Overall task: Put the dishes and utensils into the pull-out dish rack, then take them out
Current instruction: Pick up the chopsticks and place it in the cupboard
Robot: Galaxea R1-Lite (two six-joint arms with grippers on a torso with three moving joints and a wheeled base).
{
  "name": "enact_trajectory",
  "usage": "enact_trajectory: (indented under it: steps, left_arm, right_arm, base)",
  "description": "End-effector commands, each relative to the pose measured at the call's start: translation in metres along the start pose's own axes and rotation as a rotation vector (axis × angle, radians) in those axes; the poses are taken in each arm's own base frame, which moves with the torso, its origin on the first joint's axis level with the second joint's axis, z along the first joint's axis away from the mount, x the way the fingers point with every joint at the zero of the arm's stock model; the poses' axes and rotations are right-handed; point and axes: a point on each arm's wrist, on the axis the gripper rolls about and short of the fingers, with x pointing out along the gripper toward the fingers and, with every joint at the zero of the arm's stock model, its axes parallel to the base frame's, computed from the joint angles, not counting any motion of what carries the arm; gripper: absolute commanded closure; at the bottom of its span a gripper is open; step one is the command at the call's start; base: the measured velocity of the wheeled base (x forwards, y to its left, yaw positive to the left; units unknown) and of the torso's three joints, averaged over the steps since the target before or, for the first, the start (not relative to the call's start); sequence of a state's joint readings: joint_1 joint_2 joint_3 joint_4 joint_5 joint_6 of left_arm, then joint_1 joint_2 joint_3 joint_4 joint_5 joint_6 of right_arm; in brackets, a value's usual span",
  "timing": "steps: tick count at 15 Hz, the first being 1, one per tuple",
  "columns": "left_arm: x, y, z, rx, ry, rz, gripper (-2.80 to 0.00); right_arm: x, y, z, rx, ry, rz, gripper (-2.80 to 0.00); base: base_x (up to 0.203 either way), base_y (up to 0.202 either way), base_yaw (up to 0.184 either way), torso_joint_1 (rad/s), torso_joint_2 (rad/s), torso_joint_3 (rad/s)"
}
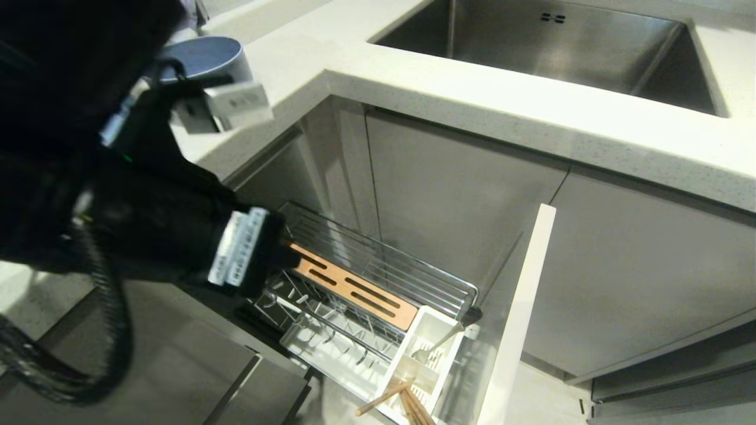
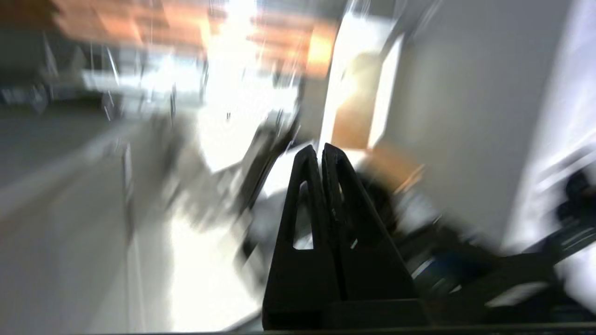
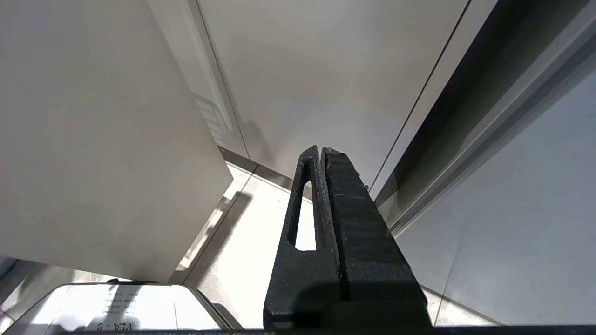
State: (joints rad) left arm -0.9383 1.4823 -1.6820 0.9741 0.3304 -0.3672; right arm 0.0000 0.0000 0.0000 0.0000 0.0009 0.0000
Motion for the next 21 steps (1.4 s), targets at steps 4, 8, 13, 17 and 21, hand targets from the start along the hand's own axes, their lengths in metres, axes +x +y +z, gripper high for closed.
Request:
enact_trajectory:
  steps: [4, 8, 13, 17, 21]
  left_arm:
    - [-0.093, 0.051, 0.008, -0.239, -0.436, -0.021, 0.00]
    - [-0.127, 0.082, 0.009, -0.366, -0.628, 0.159, 0.00]
    - [-0.138, 0.106, 0.005, -0.444, -0.672, 0.487, 0.00]
    - [-0.129, 0.111, -0.005, -0.442, -0.494, 0.562, -2.80]
    - [-0.112, 0.115, 0.001, -0.471, -0.422, 0.570, -2.80]
  right_arm:
    - [0.000, 0.000, 0.000, 0.000, 0.000, 0.001, 0.00]
    - [0.000, 0.000, 0.000, 0.000, 0.000, -0.001, 0.00]
    - [0.000, 0.000, 0.000, 0.000, 0.000, 0.001, 0.00]
    - [0.000, 0.000, 0.000, 0.000, 0.000, 0.001, 0.00]
    - [0.000, 0.000, 0.000, 0.000, 0.000, 0.001, 0.00]
  base:
    - [0.000, 0.000, 0.000, 0.000, 0.00, 0.000]
    - [0.000, 0.000, 0.000, 0.000, 0.00, 0.000]
    - [0.000, 0.000, 0.000, 0.000, 0.00, 0.000]
    - [0.000, 0.000, 0.000, 0.000, 0.00, 0.000]
    - [0.000, 0.000, 0.000, 0.000, 0.00, 0.000]
